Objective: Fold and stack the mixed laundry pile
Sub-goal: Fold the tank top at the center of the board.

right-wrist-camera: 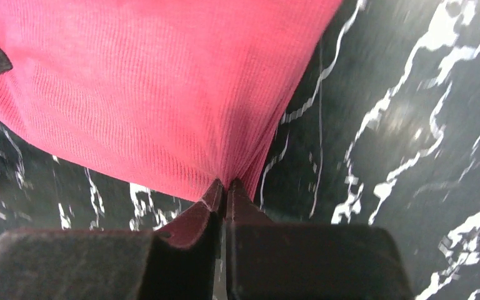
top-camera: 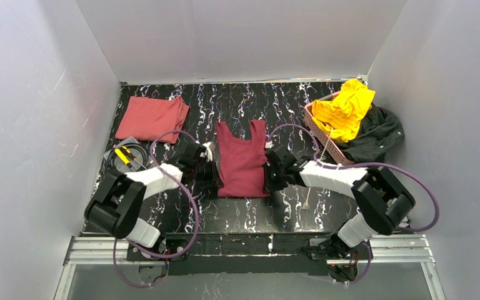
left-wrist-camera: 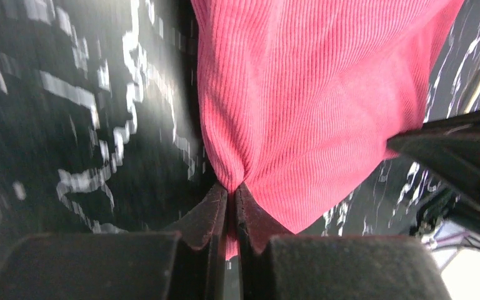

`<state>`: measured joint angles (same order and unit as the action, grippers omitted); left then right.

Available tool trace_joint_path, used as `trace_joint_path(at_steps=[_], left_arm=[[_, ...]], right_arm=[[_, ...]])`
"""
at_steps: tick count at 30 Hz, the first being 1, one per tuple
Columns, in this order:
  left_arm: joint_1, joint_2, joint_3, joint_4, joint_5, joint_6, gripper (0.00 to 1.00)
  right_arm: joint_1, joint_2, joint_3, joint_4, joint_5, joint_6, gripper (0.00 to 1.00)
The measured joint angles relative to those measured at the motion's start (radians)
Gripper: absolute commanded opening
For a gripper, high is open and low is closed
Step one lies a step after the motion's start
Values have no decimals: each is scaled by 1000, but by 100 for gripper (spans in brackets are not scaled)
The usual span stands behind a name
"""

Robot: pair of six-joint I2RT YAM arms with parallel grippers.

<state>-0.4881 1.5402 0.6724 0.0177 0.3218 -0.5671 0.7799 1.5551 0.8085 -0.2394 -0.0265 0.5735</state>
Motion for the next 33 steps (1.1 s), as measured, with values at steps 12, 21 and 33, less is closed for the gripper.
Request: trace_joint_path(at_steps=[12, 21, 33], left_arm=[[-117, -569, -299, -208, 52, -214, 58], [-112, -498, -87, -300, -44, -169, 59], [-50, -123, 80, -238, -124, -42, 43]], right_arm=[[120, -275, -126, -187, -104, 26, 73], [72, -345, 2, -258, 8, 11, 82], [-105, -91, 51, -116, -40, -115, 61]])
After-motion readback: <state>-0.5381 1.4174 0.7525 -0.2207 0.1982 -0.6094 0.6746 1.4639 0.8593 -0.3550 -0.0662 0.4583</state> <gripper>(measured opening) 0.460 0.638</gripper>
